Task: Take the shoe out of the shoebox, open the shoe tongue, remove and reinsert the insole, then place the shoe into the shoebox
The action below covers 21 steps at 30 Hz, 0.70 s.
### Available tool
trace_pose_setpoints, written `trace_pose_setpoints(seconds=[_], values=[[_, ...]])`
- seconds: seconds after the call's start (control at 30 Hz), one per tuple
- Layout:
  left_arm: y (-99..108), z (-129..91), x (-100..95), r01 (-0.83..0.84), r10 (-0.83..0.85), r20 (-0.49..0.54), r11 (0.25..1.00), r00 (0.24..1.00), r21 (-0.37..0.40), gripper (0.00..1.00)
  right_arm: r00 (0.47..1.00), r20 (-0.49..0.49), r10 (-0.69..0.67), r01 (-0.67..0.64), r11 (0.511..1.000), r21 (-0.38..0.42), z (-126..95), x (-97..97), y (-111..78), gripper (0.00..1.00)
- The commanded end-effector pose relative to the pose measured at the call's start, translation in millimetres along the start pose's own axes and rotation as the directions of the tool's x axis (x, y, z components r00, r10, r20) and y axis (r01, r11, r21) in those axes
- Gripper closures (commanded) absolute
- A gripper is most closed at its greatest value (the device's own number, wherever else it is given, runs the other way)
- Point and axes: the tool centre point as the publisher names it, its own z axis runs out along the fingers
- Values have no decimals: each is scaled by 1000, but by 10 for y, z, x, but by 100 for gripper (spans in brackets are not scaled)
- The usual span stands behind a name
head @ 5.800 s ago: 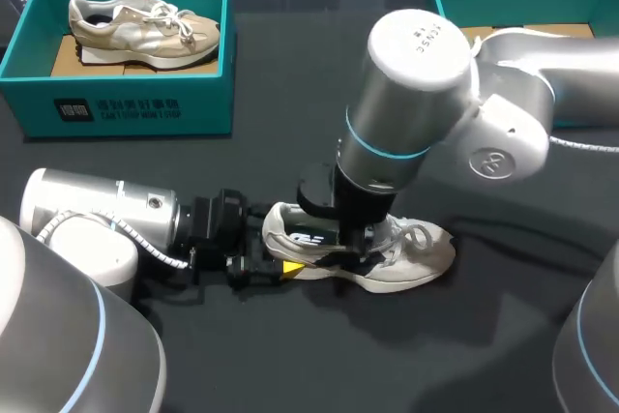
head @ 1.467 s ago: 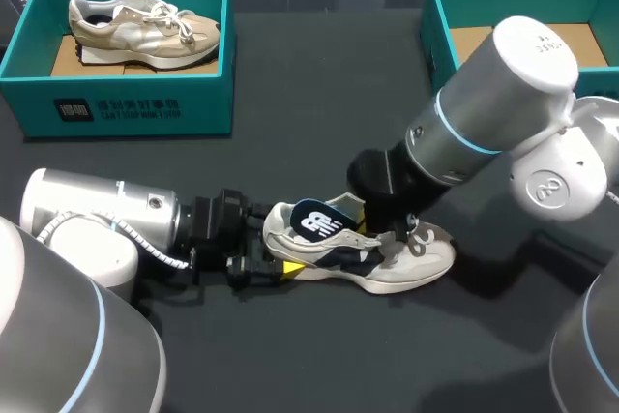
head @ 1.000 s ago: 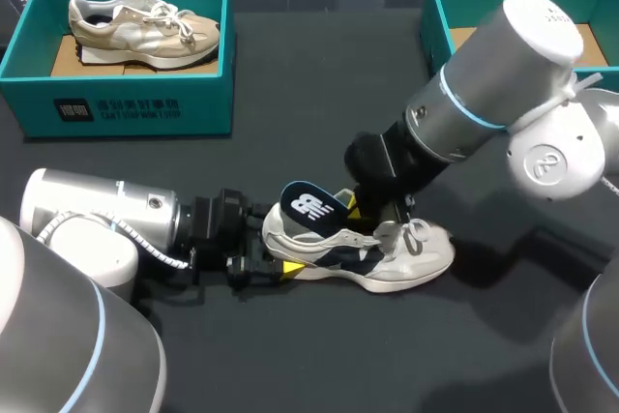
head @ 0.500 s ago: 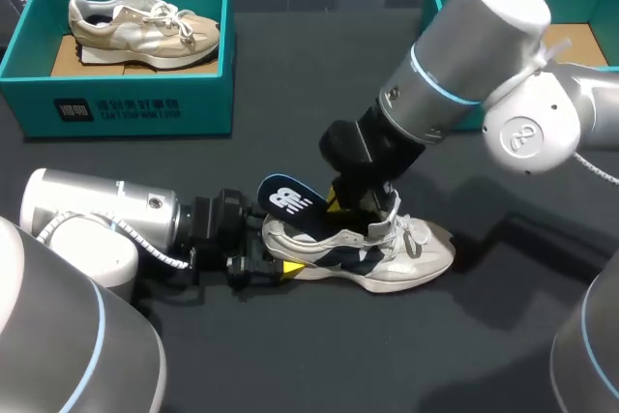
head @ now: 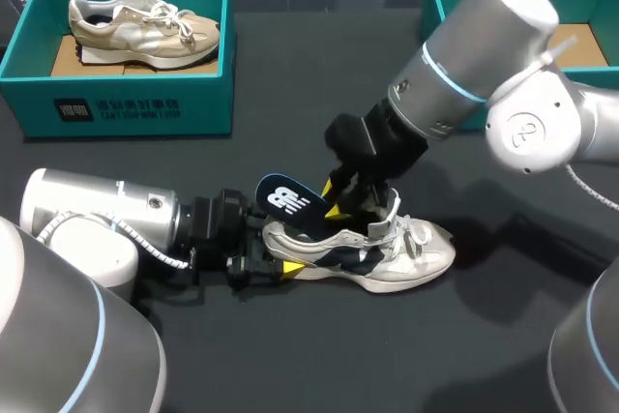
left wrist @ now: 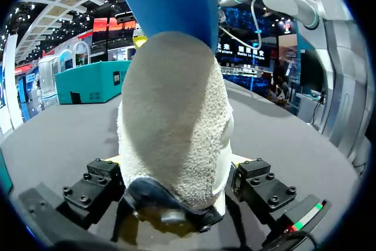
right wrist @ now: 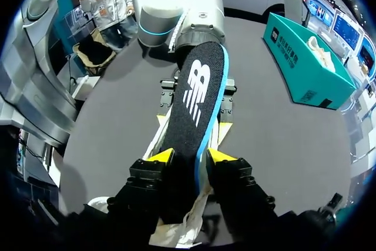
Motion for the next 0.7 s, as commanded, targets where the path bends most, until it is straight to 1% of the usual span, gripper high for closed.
trace_pose_setpoints(seconds=[0.03, 0.2, 0.3, 0.5, 0.7], values=[[22, 24, -16, 0, 0, 0, 1000, 1000, -3, 100, 999, -39, 5, -6, 1000, -15, 20, -76, 48, 61], [22, 24, -16, 0, 0, 0, 1000, 1000, -3, 100, 995, -94, 45, -47, 999, -21, 2, -104, 138, 56], [22, 24, -16, 0, 0, 0, 1000, 1000, -3, 100, 991, -120, 61, -67, 997, -45, 5, -114, 157, 52], [22, 24, -16, 0, 0, 0, 1000, 1000, -3, 100, 970, -213, 113, -131, 989, -74, 100, -139, 172, 52], [22, 24, -16, 0, 0, 0, 1000, 1000, -3, 100, 941, -288, 180, -213, 973, -86, 184, -88, 161, 51]])
